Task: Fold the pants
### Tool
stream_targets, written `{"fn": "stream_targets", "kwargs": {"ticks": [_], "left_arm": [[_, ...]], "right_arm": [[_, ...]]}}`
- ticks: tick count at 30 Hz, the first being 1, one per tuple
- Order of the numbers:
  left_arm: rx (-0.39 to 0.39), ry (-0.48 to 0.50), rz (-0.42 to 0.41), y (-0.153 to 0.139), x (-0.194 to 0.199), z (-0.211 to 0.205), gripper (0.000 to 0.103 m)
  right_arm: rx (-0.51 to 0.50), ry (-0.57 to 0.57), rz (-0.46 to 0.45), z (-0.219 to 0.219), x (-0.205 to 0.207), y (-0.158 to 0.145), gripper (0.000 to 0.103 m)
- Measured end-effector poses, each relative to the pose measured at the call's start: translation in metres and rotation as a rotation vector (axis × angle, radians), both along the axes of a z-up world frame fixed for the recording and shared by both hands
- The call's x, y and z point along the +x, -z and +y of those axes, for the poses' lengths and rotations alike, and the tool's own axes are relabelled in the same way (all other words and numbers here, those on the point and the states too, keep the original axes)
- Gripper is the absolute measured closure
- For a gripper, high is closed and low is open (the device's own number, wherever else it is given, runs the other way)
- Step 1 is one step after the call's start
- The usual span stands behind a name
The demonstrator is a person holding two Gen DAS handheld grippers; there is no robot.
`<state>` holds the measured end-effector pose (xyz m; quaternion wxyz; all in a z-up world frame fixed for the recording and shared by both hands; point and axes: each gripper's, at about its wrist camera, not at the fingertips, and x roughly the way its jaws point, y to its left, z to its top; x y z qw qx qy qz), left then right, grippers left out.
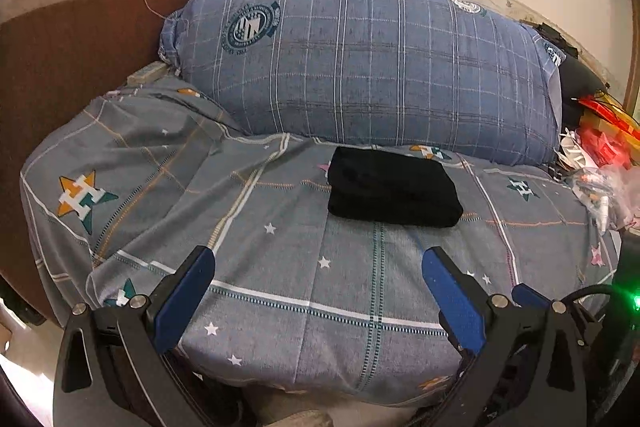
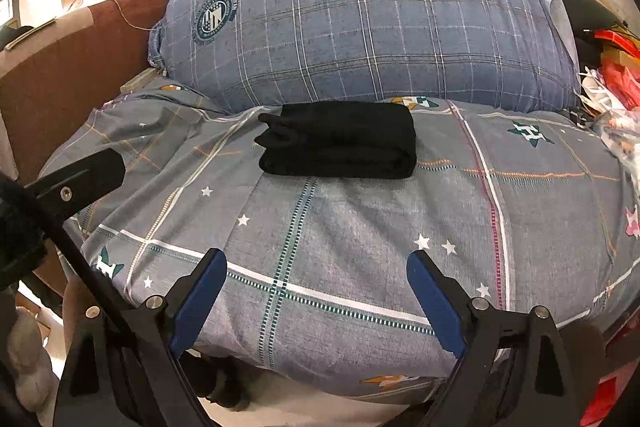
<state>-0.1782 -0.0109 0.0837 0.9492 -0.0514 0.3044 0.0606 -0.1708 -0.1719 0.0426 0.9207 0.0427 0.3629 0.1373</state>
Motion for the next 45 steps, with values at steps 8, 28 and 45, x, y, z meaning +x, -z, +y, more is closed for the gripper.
{"fn": "stream_targets", "kwargs": {"ticks": [8,28,45], "left_arm": [[-0.023,0.013,0.031,0.007,0.004,0.000,0.000],[-0.025,0.021,0.068,0.015,0.010,-0.001,0.000],[-0.025,0.008,0.059,0.015,0.009,-0.001,0.000]], "right_arm": [[-0.003,0.003,0.031,0.001,0.002,0.007,0.008],[-0.018,-0.011,0.067,0.005,0.007,0.015,0.008],[-0.010,-0.017,0.067,0.004,0.007,0.015,0.008]]}}
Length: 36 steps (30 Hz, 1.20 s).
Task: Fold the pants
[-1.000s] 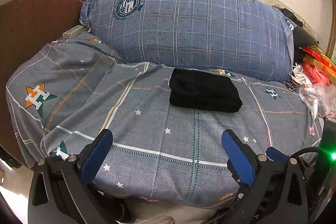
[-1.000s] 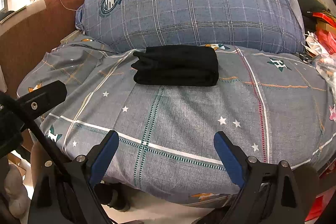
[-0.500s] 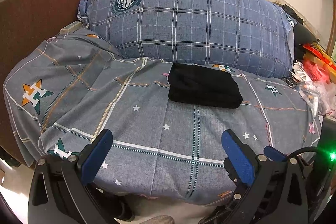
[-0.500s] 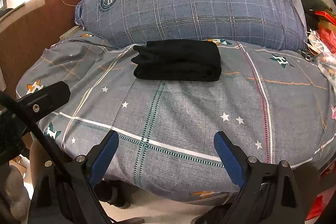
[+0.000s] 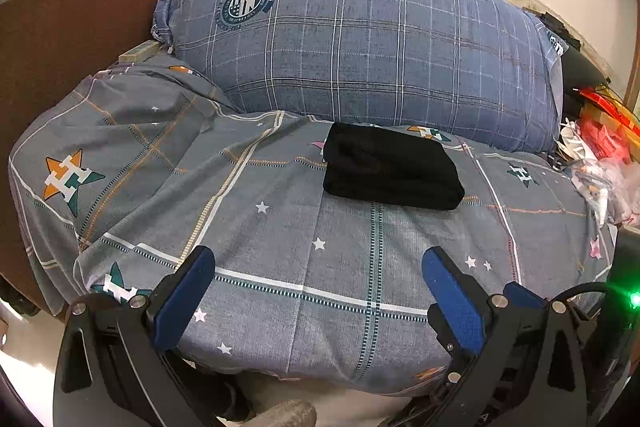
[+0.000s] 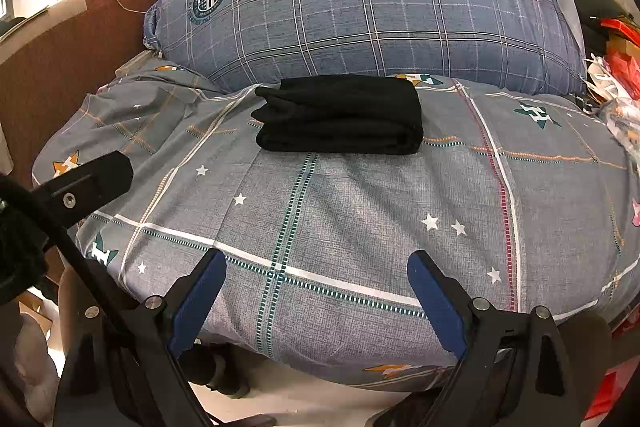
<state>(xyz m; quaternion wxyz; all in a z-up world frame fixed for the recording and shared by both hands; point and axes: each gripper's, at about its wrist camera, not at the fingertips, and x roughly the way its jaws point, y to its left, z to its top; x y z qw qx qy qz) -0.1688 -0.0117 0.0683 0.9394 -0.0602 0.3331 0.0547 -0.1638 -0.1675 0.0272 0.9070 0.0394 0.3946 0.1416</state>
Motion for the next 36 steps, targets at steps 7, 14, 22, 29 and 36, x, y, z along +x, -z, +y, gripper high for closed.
{"fn": "stream_targets", "kwargs": {"ticks": [7,14,22,29,36], "left_arm": [[0.007,0.000,-0.001,0.0002,0.0006,-0.0012,0.000],[-0.003,-0.009,0.007,0.0016,0.0014,-0.0003,0.000],[-0.003,-0.005,0.024,0.0058,0.0028,-0.0005,0.000],[-0.003,-0.007,0.026,0.0075,0.0032,0.0006,0.000],[-0.009,-0.006,0.035,0.0089,0.0040,0.0006,0.000]], "right_arm": [[0.001,0.000,0.000,0.0001,0.0001,0.0003,0.008],[0.007,0.003,-0.008,-0.0015,-0.0002,-0.0007,0.008],[0.011,0.000,-0.012,-0.0031,-0.0006,-0.0007,0.008],[0.013,0.001,-0.003,-0.0032,-0.0002,0.0012,0.008],[0.014,0.002,-0.008,-0.0030,-0.0005,0.0010,0.008]]}}
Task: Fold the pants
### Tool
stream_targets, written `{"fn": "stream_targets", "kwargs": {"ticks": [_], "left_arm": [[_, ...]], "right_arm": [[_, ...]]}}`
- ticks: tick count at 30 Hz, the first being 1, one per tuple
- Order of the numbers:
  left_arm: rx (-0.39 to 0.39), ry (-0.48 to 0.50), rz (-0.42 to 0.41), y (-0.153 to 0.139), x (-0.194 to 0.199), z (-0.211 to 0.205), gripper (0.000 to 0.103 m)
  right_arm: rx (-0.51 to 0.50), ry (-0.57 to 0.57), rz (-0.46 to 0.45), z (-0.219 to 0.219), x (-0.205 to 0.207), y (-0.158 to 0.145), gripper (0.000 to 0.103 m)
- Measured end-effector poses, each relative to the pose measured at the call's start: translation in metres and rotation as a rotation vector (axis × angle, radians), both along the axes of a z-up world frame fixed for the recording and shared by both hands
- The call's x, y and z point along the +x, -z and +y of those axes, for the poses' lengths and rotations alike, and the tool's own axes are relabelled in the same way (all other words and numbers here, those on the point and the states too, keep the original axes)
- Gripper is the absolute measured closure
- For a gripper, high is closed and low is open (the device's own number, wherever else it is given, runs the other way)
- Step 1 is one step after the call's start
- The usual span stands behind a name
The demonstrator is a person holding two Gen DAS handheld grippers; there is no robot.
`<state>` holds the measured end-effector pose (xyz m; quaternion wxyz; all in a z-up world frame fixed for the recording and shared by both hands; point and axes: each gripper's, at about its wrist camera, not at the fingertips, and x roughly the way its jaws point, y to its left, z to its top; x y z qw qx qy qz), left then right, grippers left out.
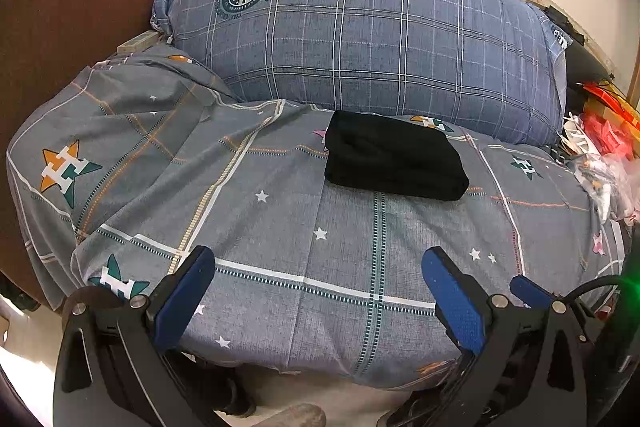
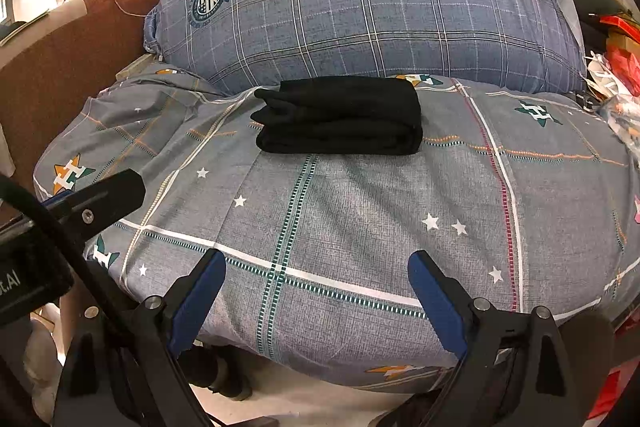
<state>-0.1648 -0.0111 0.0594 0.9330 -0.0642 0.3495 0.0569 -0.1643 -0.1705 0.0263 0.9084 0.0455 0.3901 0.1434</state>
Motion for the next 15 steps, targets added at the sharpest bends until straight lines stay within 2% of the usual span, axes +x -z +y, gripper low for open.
{"fn": "stream_targets", "kwargs": {"ticks": [15], "left_arm": [[-0.019,-0.007,0.049,0.015,0.008,0.006,0.000]], "right_arm": [[0.002,-0.016,0.011,0.001,0.004,0.007,0.007]]}}
